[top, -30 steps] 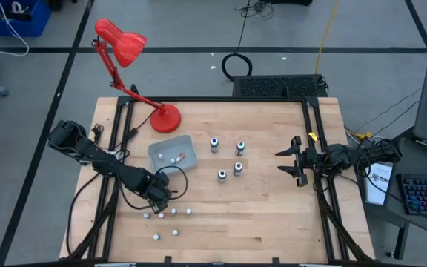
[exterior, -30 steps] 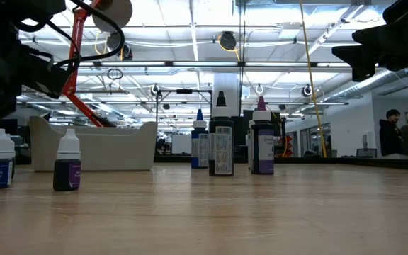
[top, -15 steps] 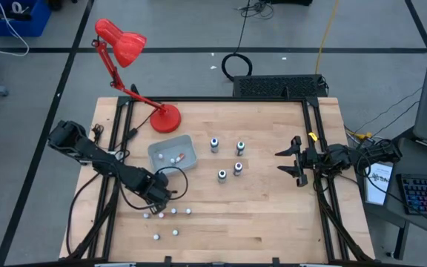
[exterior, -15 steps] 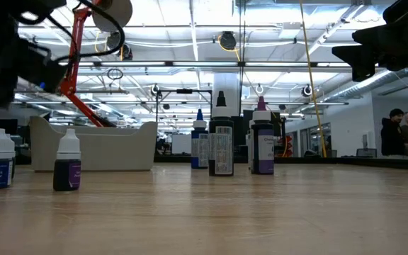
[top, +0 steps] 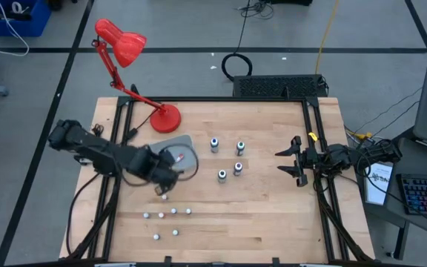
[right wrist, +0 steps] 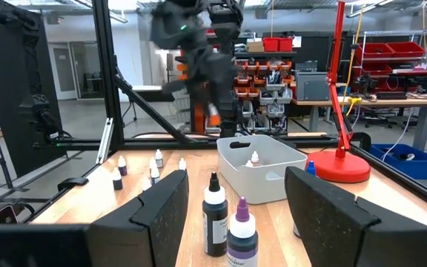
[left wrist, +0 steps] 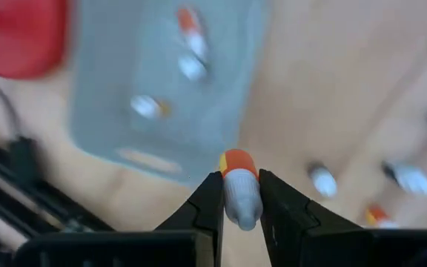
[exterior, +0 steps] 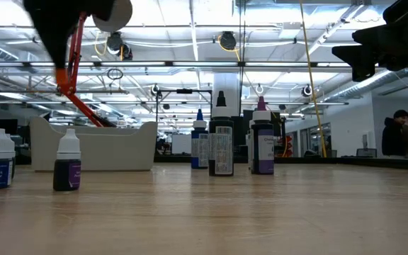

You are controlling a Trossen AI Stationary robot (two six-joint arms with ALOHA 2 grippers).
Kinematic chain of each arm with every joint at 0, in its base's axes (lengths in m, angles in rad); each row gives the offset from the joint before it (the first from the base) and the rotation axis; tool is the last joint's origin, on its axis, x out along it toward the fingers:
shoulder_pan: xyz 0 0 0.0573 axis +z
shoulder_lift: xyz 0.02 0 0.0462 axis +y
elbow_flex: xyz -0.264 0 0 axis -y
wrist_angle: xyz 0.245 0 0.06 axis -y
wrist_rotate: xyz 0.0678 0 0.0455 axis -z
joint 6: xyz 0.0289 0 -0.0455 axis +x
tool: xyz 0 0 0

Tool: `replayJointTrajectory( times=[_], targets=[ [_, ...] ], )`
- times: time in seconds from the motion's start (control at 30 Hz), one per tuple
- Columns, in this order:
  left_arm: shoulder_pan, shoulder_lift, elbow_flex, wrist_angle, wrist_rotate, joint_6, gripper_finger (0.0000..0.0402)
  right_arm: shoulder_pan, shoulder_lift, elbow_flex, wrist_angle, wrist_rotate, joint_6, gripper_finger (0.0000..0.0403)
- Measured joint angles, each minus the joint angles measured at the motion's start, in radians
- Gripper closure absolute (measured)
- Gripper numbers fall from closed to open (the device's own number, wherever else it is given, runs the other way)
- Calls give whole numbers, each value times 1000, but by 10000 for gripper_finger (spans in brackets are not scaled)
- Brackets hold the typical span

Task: Pick & Place food coloring
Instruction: Put the top small orange coloring bottle into the gray container

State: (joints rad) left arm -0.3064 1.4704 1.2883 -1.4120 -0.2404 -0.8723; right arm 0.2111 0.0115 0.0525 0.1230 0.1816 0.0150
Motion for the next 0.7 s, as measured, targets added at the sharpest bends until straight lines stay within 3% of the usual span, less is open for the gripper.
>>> replayJointTrajectory(
  times=[0.17,0.3,0.7],
  targets=[
    [138,0,-20,31,-23,95,337,0,0,0,0,0,0,190],
    [215,0,-112,133,37,176,337,0,0,0,0,0,0,190],
    [275,1,-361,400,146,227,337,0,0,0,0,0,0,190]
  ],
)
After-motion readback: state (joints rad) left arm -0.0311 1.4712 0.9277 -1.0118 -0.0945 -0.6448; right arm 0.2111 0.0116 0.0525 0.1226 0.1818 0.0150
